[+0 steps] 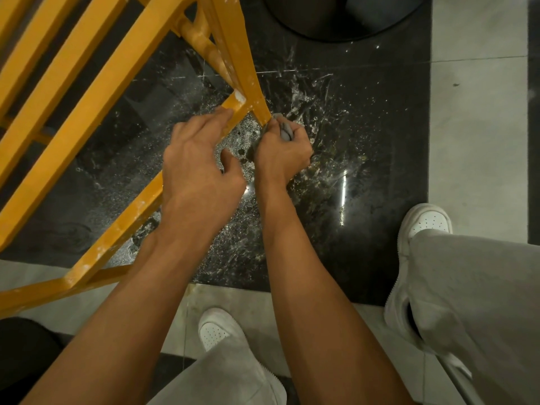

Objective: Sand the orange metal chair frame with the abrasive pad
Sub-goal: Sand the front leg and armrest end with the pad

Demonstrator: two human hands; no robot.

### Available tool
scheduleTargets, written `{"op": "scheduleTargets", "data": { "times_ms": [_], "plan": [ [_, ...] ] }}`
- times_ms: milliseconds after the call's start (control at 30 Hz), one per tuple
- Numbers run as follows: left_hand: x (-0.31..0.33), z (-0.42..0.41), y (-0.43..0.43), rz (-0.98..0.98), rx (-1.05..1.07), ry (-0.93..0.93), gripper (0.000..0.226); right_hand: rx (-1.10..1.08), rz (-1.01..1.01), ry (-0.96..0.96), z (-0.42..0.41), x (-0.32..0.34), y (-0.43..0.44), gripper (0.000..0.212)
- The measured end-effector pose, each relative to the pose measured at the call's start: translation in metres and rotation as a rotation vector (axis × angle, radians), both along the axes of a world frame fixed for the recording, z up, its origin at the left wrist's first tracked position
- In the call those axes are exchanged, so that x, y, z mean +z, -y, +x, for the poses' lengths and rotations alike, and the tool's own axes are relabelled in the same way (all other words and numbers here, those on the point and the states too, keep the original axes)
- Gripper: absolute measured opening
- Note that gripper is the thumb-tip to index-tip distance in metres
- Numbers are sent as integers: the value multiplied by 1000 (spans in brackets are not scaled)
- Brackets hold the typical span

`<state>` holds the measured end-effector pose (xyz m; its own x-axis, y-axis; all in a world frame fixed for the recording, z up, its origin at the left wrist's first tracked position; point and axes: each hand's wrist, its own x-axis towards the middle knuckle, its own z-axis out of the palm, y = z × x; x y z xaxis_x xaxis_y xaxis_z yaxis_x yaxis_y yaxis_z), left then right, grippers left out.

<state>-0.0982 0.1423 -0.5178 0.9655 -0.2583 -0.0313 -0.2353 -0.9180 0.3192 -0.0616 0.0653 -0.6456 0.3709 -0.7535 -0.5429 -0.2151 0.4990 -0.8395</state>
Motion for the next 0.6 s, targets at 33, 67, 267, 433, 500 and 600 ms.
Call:
{"op": "scheduleTargets", "data": {
  "times_ms": [33,67,267,433,500,600],
  "plan": [
    [0,0,0,1,1,0,58,5,-28,0,0,4,-1,9],
    [0,0,0,1,0,1,59,13,-45,1,-1,6,-3,9],
    [-1,1,-2,0,0,1,58,5,6,11,-2,6,-2,16],
    [-1,1,-2,-6,-4,0,59,-2,13,-2,-3,7,1,14],
    [-1,0,-2,-7,-6,2,58,-17,43,13,-2,7,2,13],
    [-1,1,-3,1,-8,1,59,25,45,38,-3,12,-4,9]
  ]
}}
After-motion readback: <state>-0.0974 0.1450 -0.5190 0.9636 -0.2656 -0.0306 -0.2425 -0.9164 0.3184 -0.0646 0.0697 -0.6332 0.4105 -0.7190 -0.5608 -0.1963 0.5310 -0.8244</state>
